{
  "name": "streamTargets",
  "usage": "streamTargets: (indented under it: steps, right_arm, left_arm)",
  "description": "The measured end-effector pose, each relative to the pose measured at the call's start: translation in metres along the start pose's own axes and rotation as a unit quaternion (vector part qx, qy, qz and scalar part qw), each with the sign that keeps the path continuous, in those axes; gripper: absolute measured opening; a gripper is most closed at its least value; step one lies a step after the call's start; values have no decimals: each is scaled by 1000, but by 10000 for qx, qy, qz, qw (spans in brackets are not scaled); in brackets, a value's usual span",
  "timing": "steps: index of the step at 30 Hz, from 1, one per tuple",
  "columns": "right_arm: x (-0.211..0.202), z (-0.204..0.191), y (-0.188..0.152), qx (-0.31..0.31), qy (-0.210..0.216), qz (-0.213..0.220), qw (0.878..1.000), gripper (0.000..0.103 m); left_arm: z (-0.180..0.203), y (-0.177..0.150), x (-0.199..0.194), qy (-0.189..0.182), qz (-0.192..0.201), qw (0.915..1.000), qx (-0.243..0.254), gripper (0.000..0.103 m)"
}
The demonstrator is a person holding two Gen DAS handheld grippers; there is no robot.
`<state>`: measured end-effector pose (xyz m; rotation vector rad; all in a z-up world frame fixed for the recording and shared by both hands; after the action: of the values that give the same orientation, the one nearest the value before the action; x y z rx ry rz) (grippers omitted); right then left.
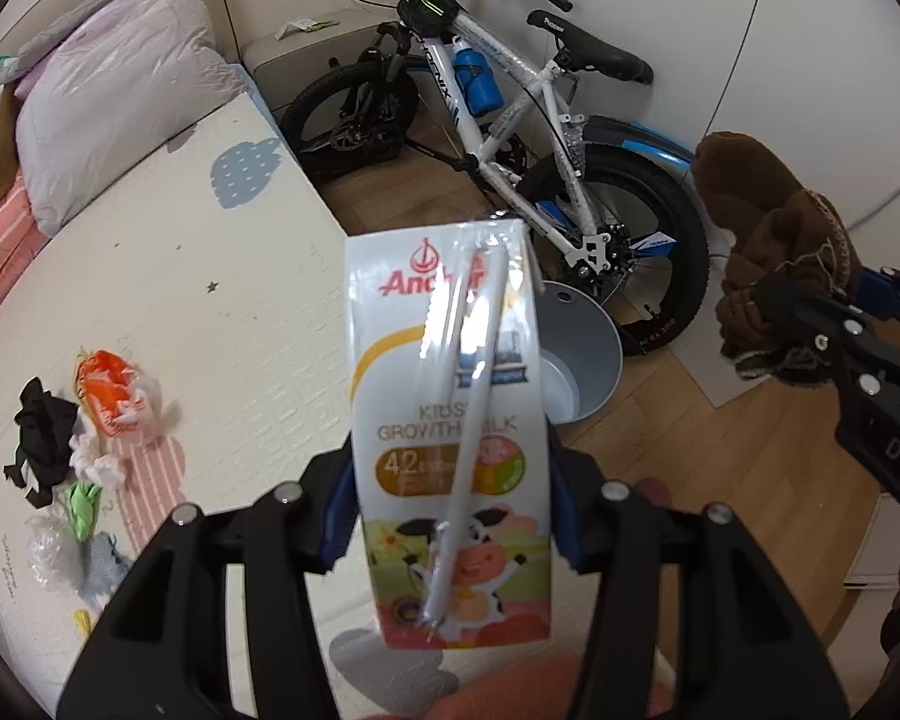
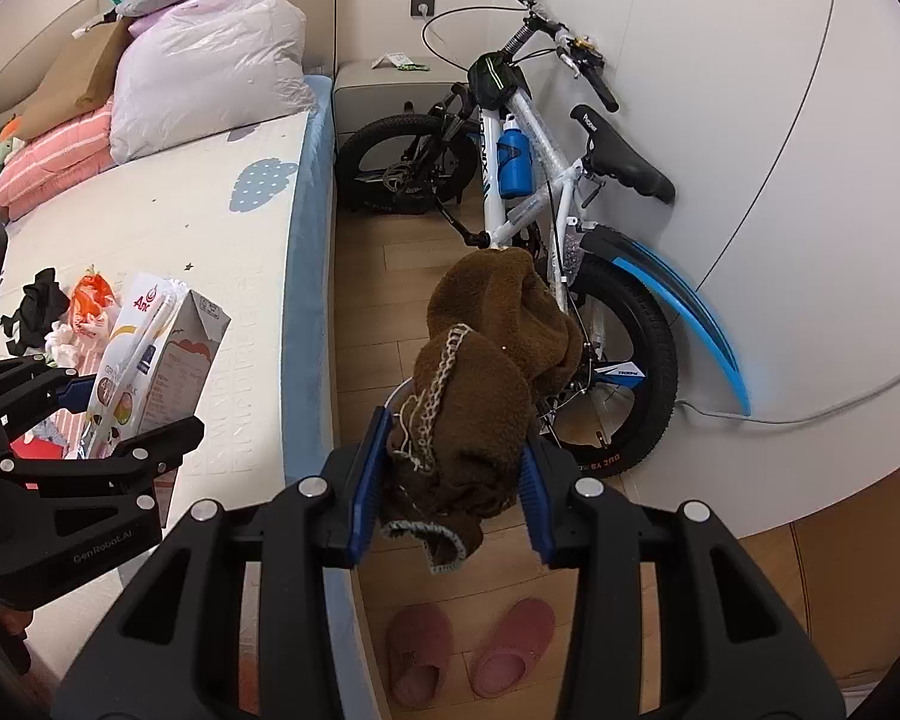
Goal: Collect trash
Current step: 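Carry both items to the grey bin and open both grippers to drop them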
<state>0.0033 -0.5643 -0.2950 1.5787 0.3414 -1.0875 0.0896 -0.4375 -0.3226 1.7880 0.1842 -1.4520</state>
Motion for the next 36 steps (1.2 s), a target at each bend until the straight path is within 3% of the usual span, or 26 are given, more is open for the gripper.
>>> streamTargets:
  steps: [13, 17, 18, 20, 36]
  right_arm:
    - [124, 1, -11, 139, 126, -478, 9987, 38]
    - [144, -2, -11, 166, 182, -536, 9983, 48]
    - [147, -2, -10, 149, 157, -523, 9984, 59]
    - [152, -2, -7, 125, 114, -470, 9987, 69]
    - [129, 38, -10, 221, -281, -354, 9987, 69]
  left_arm:
    - [2, 26, 106, -240, -102, 9985, 485, 52]
    - [2, 28, 124, -285, -188, 9979, 556, 52]
    - [3, 28, 128, -295, -210, 9977, 577, 52]
    - [5, 27, 132, -318, -245, 9973, 612, 52]
    - [35, 33, 134, -400, -244, 9955, 825, 52]
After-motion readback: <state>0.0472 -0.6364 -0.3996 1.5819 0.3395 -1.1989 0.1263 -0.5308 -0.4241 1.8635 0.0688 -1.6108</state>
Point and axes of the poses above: each gripper's, at about its wrist camera, not at the fingertips, and x roughly the way its jaws point, z to its right, y to its top, the point moved 9 cm from there along x, roughly the way its jaws point, and after that the axes turned 2 degrees about z, right-handed, at the moved point
